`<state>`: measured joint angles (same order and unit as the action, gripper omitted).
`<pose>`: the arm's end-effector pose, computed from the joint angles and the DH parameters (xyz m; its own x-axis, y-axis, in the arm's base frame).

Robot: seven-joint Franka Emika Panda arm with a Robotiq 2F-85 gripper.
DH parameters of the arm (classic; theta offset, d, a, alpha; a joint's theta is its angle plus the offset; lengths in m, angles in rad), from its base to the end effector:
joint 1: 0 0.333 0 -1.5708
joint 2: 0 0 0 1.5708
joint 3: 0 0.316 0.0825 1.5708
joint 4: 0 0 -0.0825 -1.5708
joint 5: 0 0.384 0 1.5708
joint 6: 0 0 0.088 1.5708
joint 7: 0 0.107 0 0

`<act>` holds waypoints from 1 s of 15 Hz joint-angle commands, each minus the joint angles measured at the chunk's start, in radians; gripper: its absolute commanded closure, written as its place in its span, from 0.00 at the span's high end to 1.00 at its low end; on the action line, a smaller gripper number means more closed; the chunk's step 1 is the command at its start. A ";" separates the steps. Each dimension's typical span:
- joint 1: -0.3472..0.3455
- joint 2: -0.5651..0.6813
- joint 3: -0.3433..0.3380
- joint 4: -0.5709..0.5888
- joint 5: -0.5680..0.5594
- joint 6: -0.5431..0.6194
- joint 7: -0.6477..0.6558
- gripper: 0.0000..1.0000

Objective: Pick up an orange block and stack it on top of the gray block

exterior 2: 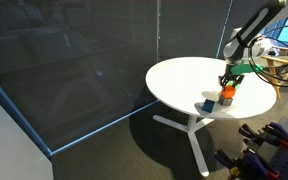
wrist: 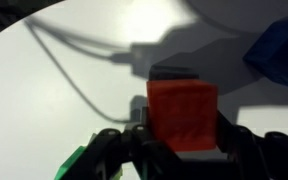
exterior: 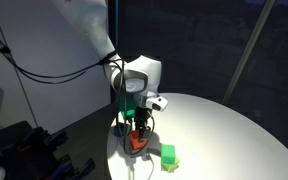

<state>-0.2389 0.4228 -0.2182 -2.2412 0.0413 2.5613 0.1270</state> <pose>0.4760 -0.2395 0.1742 0.8178 -0.5697 -0.0810 -0.5644 -0.8216 0.0804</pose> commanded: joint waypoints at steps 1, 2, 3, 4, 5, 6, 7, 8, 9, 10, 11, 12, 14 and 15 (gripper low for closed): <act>-0.011 0.005 0.008 0.017 0.025 -0.004 -0.029 0.92; -0.011 0.004 0.008 0.017 0.024 -0.004 -0.029 0.98; -0.011 0.003 0.008 0.016 0.025 -0.004 -0.030 1.00; -0.011 0.003 0.008 0.016 0.024 -0.005 -0.030 1.00; -0.011 0.002 0.008 0.016 0.024 -0.006 -0.031 1.00; -0.010 0.000 0.008 0.015 0.023 -0.007 -0.030 1.00; -0.008 -0.005 0.006 0.014 0.020 -0.012 -0.029 1.00; -0.007 -0.009 0.006 0.013 0.019 -0.016 -0.029 1.00; -0.006 -0.015 0.005 0.011 0.017 -0.020 -0.027 1.00; -0.005 -0.020 0.005 0.010 0.016 -0.023 -0.029 1.00; -0.004 -0.027 0.005 0.008 0.015 -0.026 -0.029 1.00; -0.002 -0.033 0.004 0.006 0.013 -0.029 -0.029 1.00; 0.004 -0.049 0.002 0.000 0.006 -0.030 -0.027 1.00; 0.006 -0.058 0.002 -0.001 0.004 -0.035 -0.029 1.00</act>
<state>-0.2349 0.4077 -0.2178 -2.2377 0.0413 2.5591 0.1241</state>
